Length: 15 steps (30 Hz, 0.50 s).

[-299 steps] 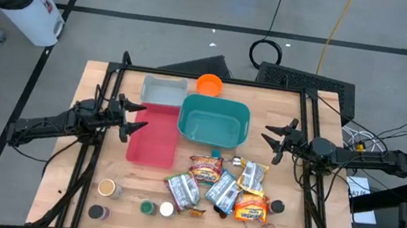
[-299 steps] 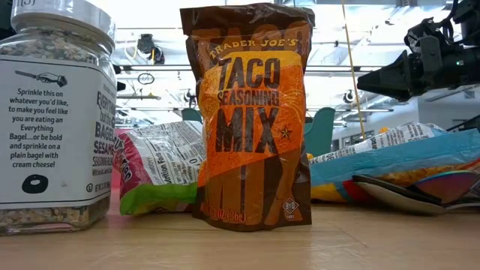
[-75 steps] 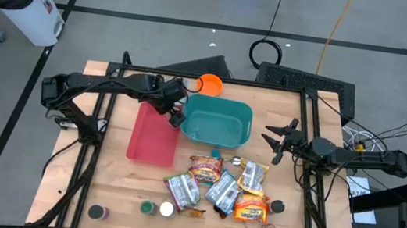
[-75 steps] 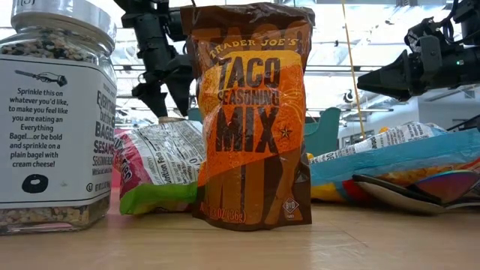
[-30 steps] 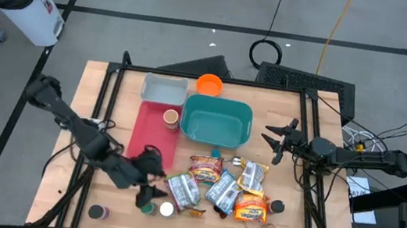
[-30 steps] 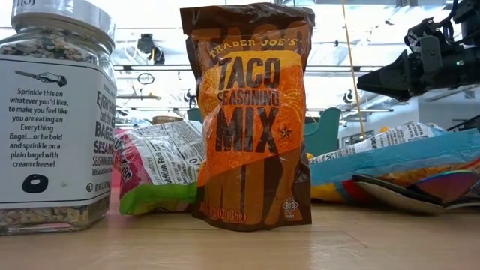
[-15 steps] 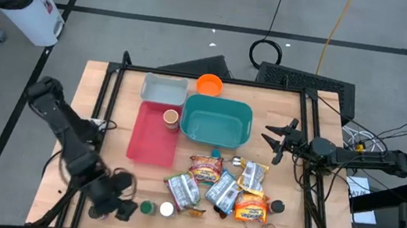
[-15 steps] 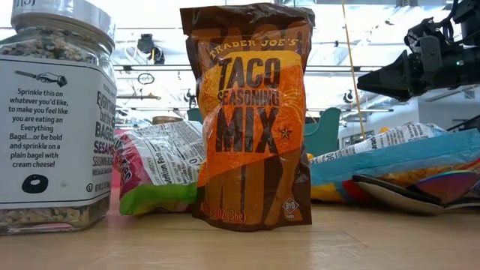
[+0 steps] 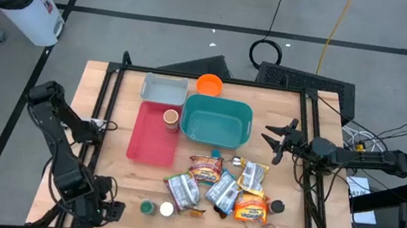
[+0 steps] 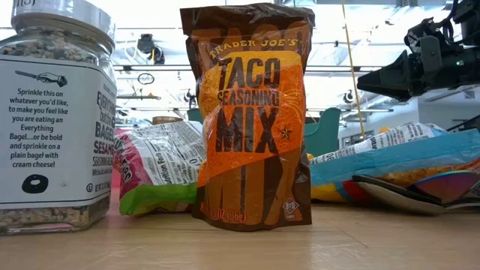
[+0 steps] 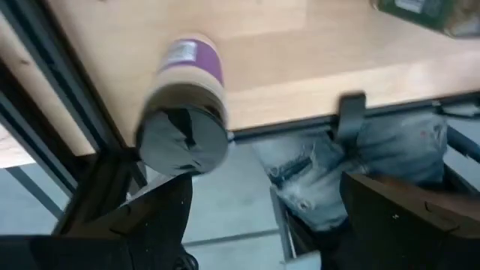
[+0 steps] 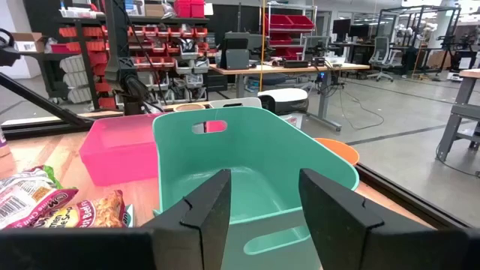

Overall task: Pick & Place Food Item
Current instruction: Put the violet spice bottle into the red bin

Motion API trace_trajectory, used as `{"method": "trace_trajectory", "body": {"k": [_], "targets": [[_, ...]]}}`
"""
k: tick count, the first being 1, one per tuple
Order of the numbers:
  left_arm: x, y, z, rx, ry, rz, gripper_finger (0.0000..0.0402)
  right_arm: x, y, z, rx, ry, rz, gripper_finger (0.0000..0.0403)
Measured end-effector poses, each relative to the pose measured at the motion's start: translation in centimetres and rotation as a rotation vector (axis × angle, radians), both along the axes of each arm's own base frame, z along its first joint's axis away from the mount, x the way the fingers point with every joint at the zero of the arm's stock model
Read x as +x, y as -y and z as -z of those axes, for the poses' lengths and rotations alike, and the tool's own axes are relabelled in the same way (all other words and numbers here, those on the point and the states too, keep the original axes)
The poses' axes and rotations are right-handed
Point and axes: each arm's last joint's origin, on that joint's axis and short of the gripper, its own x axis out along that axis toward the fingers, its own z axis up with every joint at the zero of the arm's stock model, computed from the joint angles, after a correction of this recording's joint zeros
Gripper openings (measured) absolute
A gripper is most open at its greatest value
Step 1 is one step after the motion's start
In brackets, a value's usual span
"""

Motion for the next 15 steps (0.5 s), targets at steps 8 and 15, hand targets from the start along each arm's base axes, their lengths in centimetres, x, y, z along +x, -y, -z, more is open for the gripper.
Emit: {"method": "trace_trajectory", "body": {"k": [8, 15], "targets": [[-0.8, -0.6, 0.3, 0.075, -0.075, -0.002, 0.0347, 0.0, 0.0, 0.0, 0.000, 0.000, 0.001, 0.0151], [-1.1, -0.3, 0.4, 0.116, -0.010, -0.032, 0.0347, 0.0, 0.0, 0.0, 0.000, 0.000, 0.000, 0.0151]]}}
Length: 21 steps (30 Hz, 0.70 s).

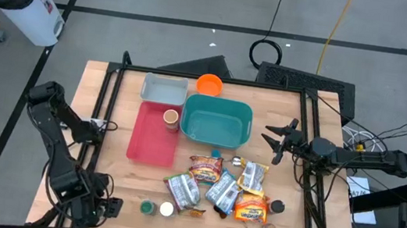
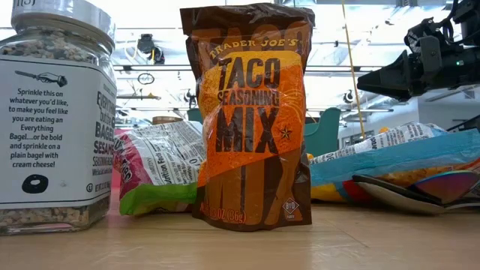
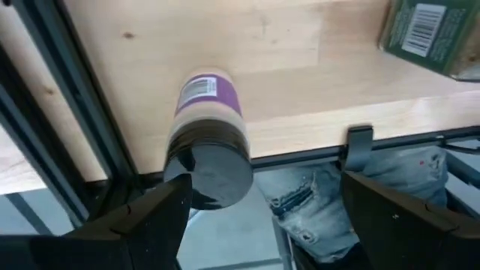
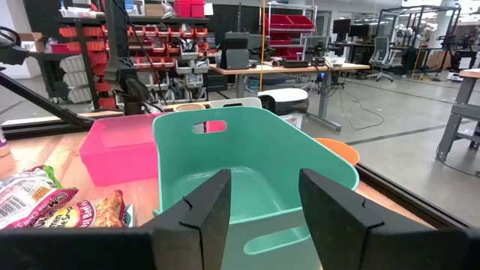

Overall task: Pick & Place Food Item
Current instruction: Put the violet spice bottle into the red bin

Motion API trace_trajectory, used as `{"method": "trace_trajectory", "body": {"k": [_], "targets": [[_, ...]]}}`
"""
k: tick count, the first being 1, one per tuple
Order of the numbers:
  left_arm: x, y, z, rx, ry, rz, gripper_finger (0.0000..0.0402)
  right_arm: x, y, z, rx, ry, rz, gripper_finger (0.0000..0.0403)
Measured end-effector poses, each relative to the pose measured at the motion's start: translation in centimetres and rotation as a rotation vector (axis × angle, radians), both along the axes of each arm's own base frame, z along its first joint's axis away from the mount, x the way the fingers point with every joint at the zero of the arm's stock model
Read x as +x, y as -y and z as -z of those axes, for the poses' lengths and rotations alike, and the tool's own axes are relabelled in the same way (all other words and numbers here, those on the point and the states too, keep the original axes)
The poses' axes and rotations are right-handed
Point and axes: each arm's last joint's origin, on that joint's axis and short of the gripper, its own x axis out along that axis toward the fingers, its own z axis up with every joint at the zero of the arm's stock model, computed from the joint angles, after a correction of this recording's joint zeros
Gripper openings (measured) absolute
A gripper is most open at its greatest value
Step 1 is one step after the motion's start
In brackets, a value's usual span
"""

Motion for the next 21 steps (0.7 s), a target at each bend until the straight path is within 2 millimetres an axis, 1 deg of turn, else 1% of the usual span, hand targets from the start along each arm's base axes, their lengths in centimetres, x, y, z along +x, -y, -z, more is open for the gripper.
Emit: {"method": "trace_trajectory", "body": {"k": [9, 15, 21], "targets": [[-0.9, 0.6, 0.2, -0.029, -0.088, -0.015, 0.0347, 0.0, 0.0, 0.0, 0.000, 0.000, 0.000, 0.0151], [-0.8, 1.8, 2.0, 0.008, -0.142, 0.045, 0.0347, 0.0, 0.0, 0.0, 0.000, 0.000, 0.000, 0.0151], [-0.5, 2.0, 3.2, 0.082, -0.122, 0.092, 0.0347, 0.0, 0.0, 0.0, 0.000, 0.000, 0.000, 0.0151]]}}
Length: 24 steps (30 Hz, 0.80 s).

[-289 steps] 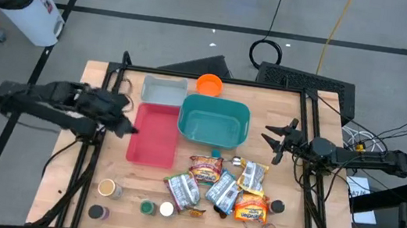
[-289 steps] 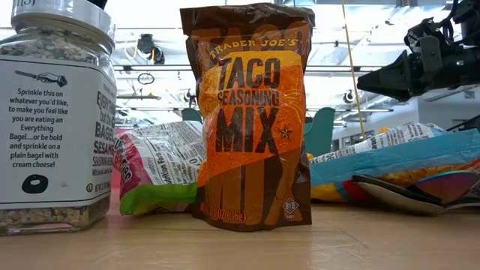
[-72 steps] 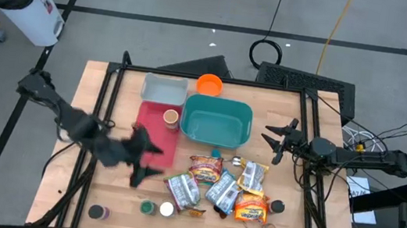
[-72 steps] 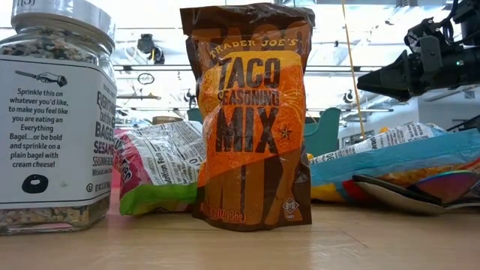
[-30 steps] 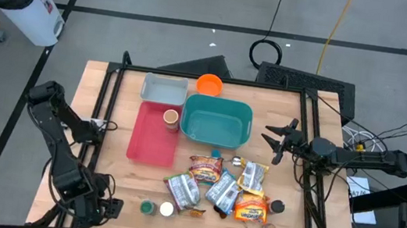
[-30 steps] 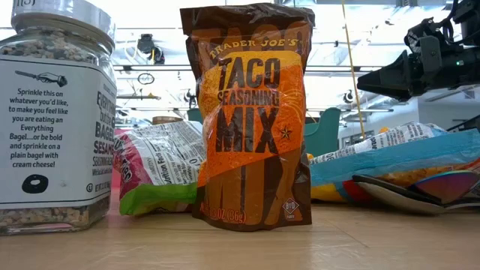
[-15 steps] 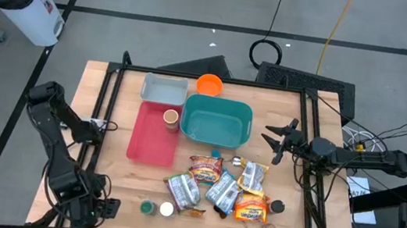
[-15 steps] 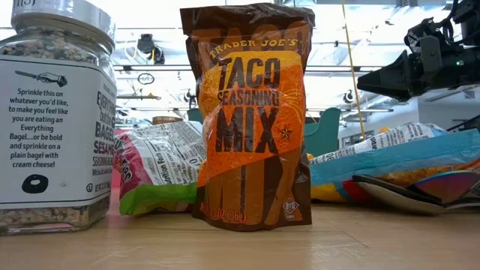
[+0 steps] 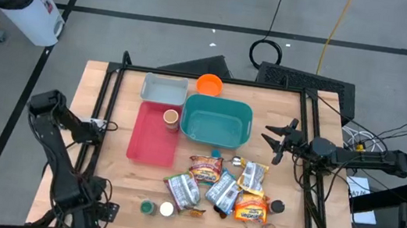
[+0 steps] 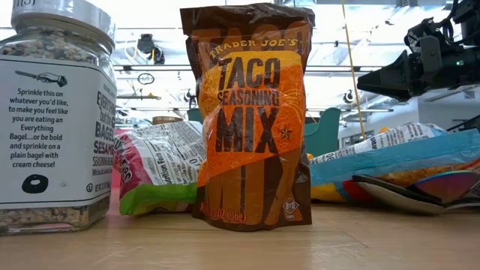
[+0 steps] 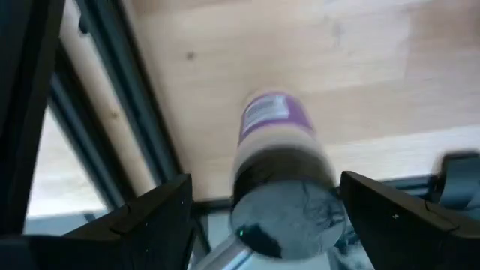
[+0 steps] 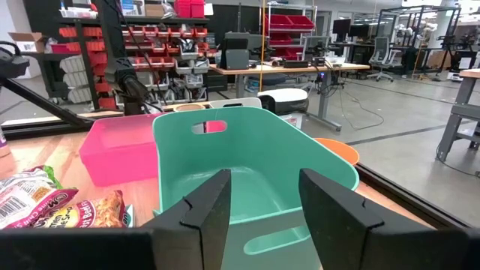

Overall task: Pick & Place Food Item
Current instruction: Put the violet spice bottle into the red bin

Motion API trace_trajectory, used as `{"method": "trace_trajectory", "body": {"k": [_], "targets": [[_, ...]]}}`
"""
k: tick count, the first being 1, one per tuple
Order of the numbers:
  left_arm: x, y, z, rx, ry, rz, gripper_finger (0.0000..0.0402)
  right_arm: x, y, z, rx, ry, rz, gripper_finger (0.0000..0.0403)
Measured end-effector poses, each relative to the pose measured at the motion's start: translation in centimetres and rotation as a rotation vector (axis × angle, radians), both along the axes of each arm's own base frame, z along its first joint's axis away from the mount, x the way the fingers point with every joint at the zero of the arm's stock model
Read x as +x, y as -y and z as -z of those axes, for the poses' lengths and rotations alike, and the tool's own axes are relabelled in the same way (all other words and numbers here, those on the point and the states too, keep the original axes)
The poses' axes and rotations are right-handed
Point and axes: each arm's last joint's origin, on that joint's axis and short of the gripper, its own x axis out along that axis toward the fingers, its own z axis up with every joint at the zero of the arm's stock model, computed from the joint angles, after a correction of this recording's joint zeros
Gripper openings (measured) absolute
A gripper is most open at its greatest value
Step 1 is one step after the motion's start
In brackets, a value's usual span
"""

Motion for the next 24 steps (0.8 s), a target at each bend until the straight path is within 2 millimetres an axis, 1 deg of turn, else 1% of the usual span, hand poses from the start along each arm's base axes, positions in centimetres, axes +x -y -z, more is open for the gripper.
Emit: {"method": "trace_trajectory", "body": {"k": [4, 7, 10, 12, 16, 22, 24], "targets": [[0.36, -0.05, 0.25, 0.004, 0.004, 0.021, 0.0347, 0.00, 0.00, 0.00, 0.000, 0.000, 0.000, 0.0151], [0.70, 0.24, 0.44, -0.026, -0.002, -0.001, 0.0347, 0.00, 0.00, 0.00, 0.000, 0.000, 0.000, 0.0151], [0.59, 0.24, 0.29, -0.027, 0.009, 0.002, 0.0345, 0.00, 0.00, 0.00, 0.000, 0.000, 0.000, 0.0151], [0.46, 0.35, 0.34, -0.024, 0.013, 0.008, 0.0336, 0.00, 0.00, 0.00, 0.000, 0.000, 0.000, 0.0151], [0.50, 0.34, 0.33, -0.014, 0.035, 0.003, 0.0293, 0.00, 0.00, -0.01, 0.000, 0.001, 0.000, 0.0151], [0.53, 0.29, 0.27, 0.020, 0.107, 0.024, 0.0205, 0.00, 0.00, 0.00, 0.000, 0.000, 0.000, 0.0151], [0.65, 0.20, 0.23, 0.041, 0.148, 0.027, 0.0202, 0.00, 0.00, 0.00, 0.000, 0.000, 0.000, 0.0151]]}}
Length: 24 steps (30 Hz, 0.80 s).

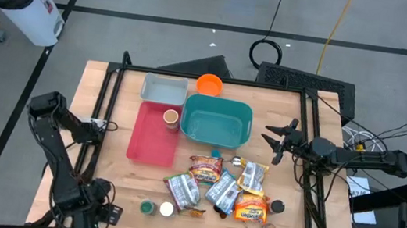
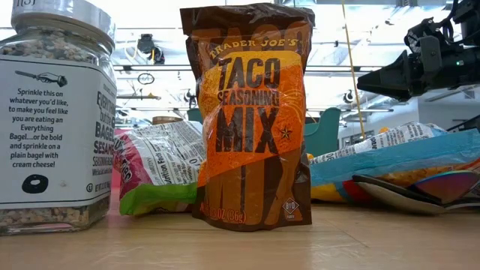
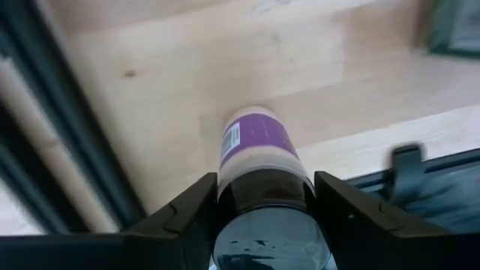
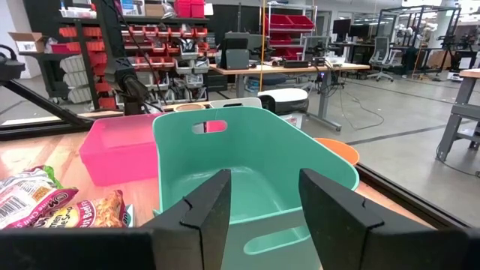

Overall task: Pick & Place Food Item
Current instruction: Put the violet spice bottle into the red bin

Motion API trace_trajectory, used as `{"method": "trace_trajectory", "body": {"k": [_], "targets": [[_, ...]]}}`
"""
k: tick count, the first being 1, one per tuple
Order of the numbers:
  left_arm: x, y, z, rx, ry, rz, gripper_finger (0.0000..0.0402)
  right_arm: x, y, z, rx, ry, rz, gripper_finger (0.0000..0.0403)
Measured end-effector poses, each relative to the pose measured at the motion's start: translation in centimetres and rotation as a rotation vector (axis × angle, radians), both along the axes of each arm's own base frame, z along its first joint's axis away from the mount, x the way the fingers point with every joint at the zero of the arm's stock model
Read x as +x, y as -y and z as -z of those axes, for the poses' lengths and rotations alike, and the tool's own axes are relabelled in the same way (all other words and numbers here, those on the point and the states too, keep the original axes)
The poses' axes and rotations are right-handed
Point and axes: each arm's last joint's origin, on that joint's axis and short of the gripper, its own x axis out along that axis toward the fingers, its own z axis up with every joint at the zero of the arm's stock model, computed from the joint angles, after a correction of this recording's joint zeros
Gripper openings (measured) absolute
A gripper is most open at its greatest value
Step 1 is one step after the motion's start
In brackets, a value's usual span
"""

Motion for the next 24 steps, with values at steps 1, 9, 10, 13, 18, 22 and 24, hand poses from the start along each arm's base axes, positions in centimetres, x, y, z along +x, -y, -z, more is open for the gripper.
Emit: {"method": "trace_trajectory", "body": {"k": [1, 9, 10, 13, 18, 22, 24], "targets": [[0.0, 0.0, 0.0, 0.006, 0.012, 0.000, 0.0202, 0.0, 0.0, 0.0, 0.000, 0.000, 0.000, 0.0151], [-0.1, -0.5, -0.3, 0.048, 0.036, -0.003, 0.0202, 0.0, 0.0, 0.0, 0.000, 0.000, 0.000, 0.0151], [-0.1, -0.7, -0.4, 0.058, 0.044, -0.008, 0.0202, 0.0, 0.0, 0.0, 0.000, 0.000, 0.000, 0.0151], [-0.1, -1.4, -0.9, 0.081, 0.059, -0.026, 0.0202, 0.0, 0.0, 0.0, 0.000, 0.000, 0.000, 0.0151], [0.0, -2.9, -2.3, 0.087, 0.074, -0.035, 0.0202, 0.0, 0.0, 0.0, 0.000, 0.000, 0.000, 0.0151], [0.4, -4.6, -3.7, 0.094, 0.138, -0.043, 0.0202, 0.0, 0.0, 0.0, 0.000, 0.000, 0.000, 0.0151], [0.7, -5.6, -4.5, 0.109, 0.199, -0.046, 0.0202, 0.0, 0.0, 0.0, 0.000, 0.000, 0.000, 0.0151]]}}
